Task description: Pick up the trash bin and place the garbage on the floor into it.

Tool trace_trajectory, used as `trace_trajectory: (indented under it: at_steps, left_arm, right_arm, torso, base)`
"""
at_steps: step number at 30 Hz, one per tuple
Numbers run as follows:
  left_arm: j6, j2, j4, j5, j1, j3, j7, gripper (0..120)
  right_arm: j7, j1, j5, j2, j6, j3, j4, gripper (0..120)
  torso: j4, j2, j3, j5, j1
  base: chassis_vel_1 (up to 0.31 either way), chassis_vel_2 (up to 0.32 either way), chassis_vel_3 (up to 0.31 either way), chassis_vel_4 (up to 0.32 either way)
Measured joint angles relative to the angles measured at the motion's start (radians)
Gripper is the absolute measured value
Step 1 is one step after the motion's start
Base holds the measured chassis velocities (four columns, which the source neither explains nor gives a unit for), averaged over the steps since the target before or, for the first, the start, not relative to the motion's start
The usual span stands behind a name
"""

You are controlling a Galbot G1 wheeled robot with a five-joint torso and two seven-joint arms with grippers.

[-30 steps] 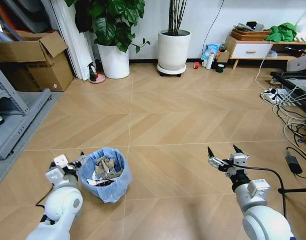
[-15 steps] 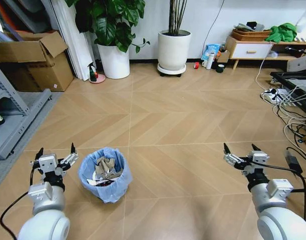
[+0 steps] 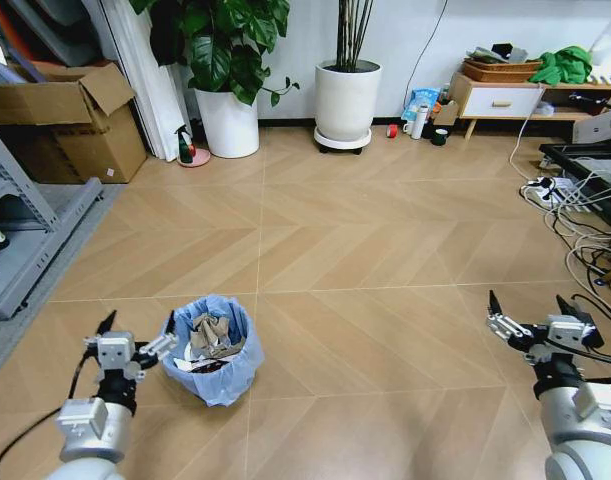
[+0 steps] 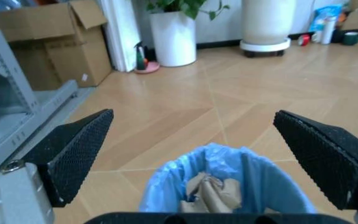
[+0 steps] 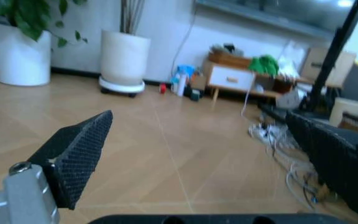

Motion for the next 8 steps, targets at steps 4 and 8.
trace_trajectory:
  at_steps: [4,8]
  left_arm:
    - [-0.033,0.0,-0.019,0.011,0.024,-0.001,0.017,100]
    - [-0.031,-0.005,-0.038,0.021,0.031,0.004,0.015,100]
  right_arm:
    - [-0.023,-0.022,-0.048,0.03,0.053,-0.015,0.018,100]
    - [-0.031,-0.044,-0.067,0.059,0.067,-0.049,0.04,100]
  torso:
    - [-0.0001,0.0,0.0,0.0001,0.0]
    - [-0.0002,0.0,0.0,0.0001,0.0]
  base:
    - [0.0,0.0,0.0,0.0]
    - [0.0,0.0,0.0,0.0]
